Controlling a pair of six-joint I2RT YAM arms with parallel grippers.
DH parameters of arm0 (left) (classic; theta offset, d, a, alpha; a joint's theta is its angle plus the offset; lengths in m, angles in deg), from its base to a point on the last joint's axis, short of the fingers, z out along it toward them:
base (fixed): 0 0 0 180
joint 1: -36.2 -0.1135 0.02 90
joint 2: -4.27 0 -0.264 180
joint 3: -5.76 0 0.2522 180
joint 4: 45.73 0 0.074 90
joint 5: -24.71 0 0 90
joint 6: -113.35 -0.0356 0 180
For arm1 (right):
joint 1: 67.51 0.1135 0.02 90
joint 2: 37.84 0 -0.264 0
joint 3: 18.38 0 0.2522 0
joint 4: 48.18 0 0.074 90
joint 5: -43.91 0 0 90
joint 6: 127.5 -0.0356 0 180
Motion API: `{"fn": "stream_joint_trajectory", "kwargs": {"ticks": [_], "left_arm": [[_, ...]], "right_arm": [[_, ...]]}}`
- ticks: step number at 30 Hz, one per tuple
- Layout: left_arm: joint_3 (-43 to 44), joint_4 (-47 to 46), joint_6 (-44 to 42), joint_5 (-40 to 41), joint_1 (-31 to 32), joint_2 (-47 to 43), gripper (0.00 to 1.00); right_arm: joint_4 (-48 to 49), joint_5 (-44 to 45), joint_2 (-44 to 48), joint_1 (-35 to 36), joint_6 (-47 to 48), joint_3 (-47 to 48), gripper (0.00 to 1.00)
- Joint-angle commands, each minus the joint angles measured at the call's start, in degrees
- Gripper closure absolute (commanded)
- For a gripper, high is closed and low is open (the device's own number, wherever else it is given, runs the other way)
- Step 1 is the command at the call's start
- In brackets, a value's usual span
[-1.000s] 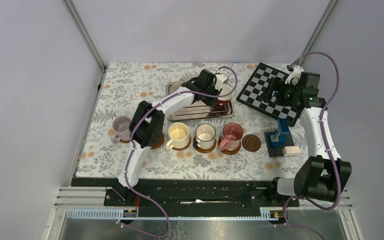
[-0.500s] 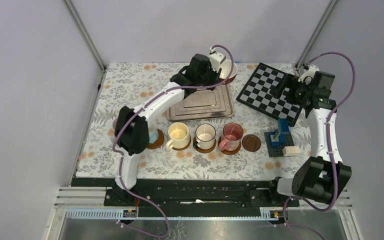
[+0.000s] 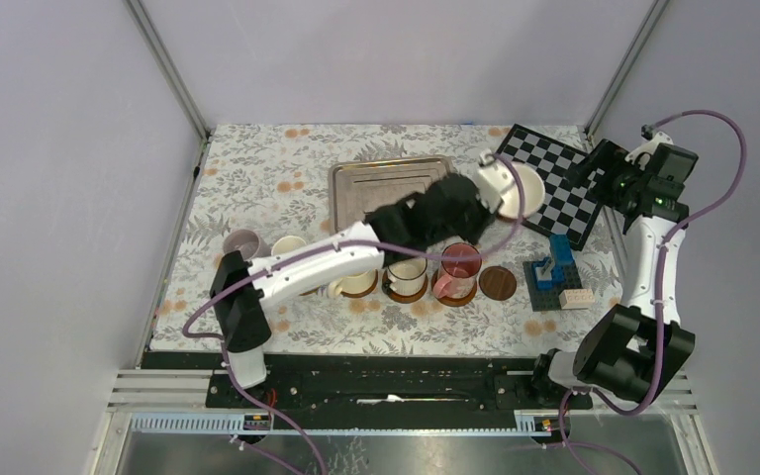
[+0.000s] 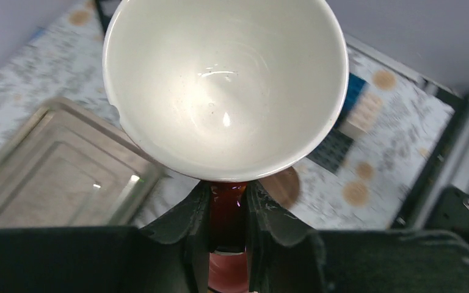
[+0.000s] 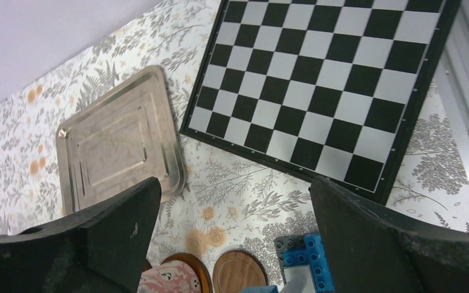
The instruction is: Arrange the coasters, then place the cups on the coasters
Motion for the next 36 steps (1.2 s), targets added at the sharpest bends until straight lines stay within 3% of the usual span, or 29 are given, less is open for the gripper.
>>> {"fn": "stream_joint_trajectory", "kwargs": {"ticks": [1, 13, 23, 36], "left_arm": [[-1.29, -5.26, 3.83, 9.0, 5.26, -4.5, 1.0], [-8.62, -7.67, 12.49, 12.68, 11.31, -3.7, 1.0], [-4.36, -10.01, 12.67, 11.67, 12.82, 1.85, 1.0], [-1.54, -11.07, 16.59, 17.57, 13.61, 9.5, 1.0]], "right_arm": [[2.28, 1.85, -0.82, -1.99, -2.89, 3.36, 0.0], [3.82, 1.52, 0.62, -2.6, -4.59, 3.98, 0.0], [4.4, 1.34, 0.74, -2.62, -4.2, 2.54, 0.01], [6.5, 0.68, 0.3, -2.63, -5.26, 1.49, 0.01]]}}
